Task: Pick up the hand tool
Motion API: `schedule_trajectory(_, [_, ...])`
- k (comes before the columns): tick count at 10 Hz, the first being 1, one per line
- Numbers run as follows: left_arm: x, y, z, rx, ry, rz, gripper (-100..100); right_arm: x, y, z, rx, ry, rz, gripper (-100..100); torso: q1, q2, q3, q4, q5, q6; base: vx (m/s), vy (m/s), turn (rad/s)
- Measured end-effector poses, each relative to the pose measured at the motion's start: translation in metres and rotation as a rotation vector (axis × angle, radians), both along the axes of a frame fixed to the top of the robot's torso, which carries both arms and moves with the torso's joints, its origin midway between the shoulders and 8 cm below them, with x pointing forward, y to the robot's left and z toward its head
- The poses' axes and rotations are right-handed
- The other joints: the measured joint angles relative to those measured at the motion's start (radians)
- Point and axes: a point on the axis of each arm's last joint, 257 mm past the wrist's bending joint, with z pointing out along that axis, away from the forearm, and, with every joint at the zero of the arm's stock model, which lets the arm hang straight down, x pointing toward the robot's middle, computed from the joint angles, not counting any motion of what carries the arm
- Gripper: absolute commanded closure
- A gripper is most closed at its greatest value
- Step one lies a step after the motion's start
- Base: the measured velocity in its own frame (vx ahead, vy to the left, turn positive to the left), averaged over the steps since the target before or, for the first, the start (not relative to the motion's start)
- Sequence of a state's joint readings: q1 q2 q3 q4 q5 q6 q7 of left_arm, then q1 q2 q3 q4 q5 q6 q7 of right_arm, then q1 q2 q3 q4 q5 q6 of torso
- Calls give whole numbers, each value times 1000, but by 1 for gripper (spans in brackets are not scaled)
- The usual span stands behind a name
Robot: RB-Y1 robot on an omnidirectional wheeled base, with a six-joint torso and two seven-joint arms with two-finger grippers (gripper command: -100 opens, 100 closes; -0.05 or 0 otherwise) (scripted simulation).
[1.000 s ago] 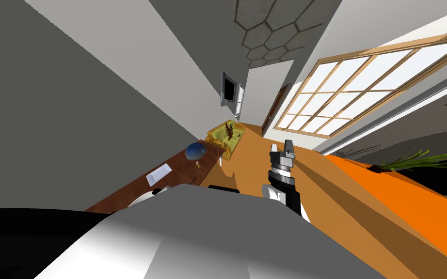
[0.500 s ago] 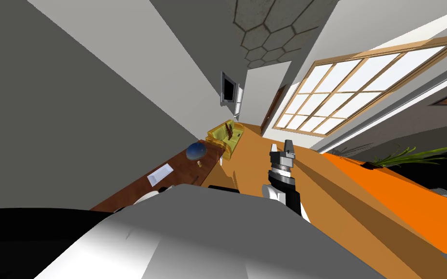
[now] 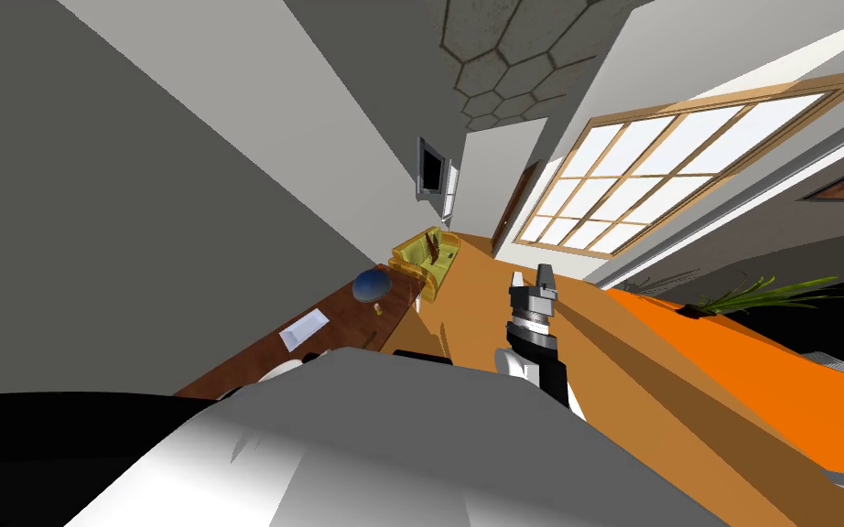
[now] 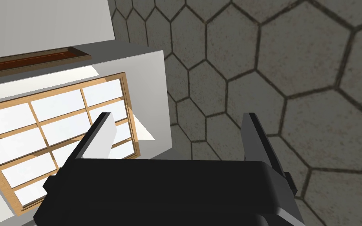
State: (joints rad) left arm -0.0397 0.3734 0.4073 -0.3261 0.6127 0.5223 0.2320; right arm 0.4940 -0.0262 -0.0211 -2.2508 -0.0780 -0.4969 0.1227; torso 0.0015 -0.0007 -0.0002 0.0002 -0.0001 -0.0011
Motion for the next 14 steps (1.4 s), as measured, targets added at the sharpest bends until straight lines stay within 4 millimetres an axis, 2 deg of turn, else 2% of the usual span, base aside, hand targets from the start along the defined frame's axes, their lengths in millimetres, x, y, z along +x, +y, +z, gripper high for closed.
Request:
schedule_trajectory(1, [0,0,0,0,0,0,100,0,0,0,0,0,0,0,0,0,0,0,0,0,0,0,0])
schedule_trajectory(2, [0,0,0,0,0,0,0,0,0,0,0,0,0,0,0,0,0,0,0,0,0,0,0])
schedule_trajectory(3, [0,0,0,0,0,0,100,0,0,0,0,0,0,0,0,0,0,0,0,0,28,-33,45])
schedule_trajectory(11, [-5,17,7,6,-3,-11,100,0,0,0,0,0,0,0,-2,-1,0,0,-1,0,18,-26,18])
schedule_trajectory(12, [-7,25,10,2,-2,-3,100,0,0,0,0,0,0,0,-4,-3,-1,0,-1,-1,48,-63,28])
schedule_trajectory(13, [-21,25,9,0,13,-13,100,0,0,0,0,0,0,0,-4,-2,-2,-1,0,-1,16,-28,23])
schedule_trajectory(14, [-26,23,9,-6,23,-12,100,0,0,0,0,0,0,0,-3,-1,-1,0,-1,0,0,0,0])
